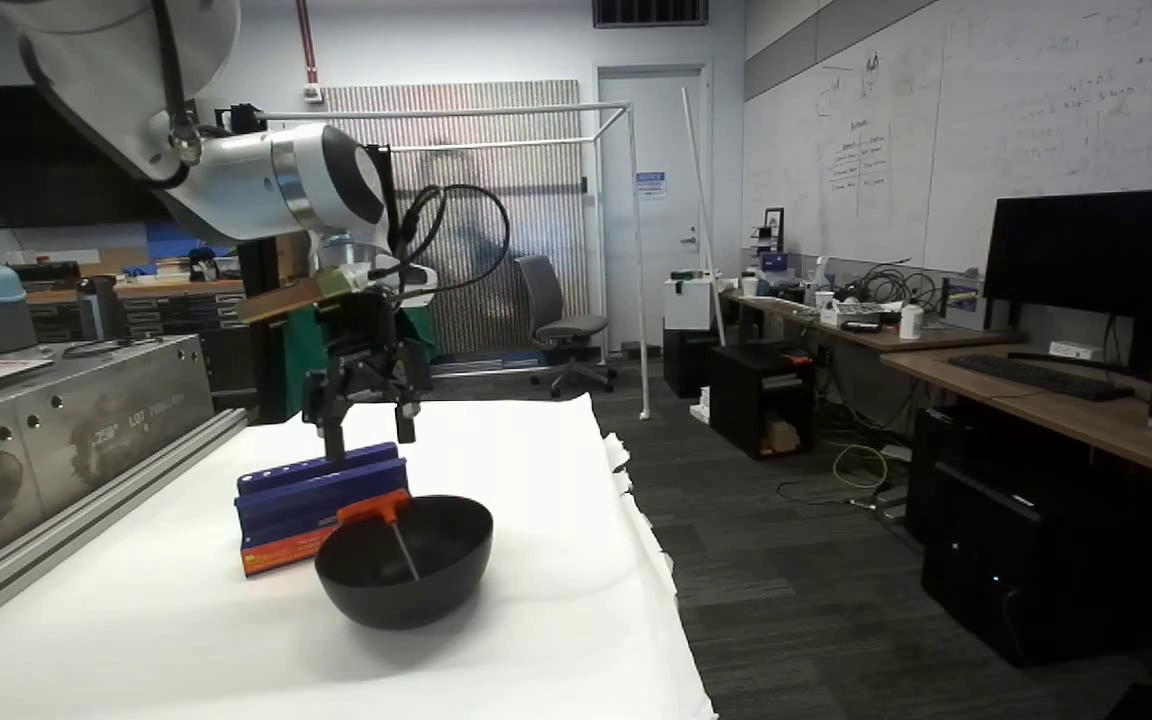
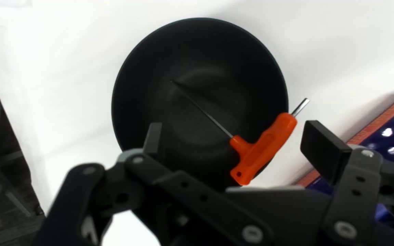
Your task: Pick up the orange object tool and put it in the bowl
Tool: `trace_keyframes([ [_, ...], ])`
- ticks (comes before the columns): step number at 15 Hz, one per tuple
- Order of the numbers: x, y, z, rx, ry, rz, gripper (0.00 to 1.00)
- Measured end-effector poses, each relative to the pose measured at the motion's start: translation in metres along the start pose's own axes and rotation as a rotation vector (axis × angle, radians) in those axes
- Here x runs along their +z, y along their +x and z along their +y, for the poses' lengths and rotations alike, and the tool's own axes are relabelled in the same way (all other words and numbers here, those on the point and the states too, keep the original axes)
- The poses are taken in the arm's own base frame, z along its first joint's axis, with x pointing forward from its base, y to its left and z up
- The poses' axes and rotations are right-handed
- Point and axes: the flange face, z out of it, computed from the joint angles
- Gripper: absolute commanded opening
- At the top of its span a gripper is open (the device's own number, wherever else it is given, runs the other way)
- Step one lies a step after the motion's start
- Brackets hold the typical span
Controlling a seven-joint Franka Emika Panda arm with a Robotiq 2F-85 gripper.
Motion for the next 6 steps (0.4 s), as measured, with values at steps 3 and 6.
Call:
trace_keyframes([
  [3,-0.026,-0.009,0.017,-0.064,0.109,0.015,1.0],
  [6,-0.051,-0.02,0.035,-0.132,0.196,0.04,1.0],
])
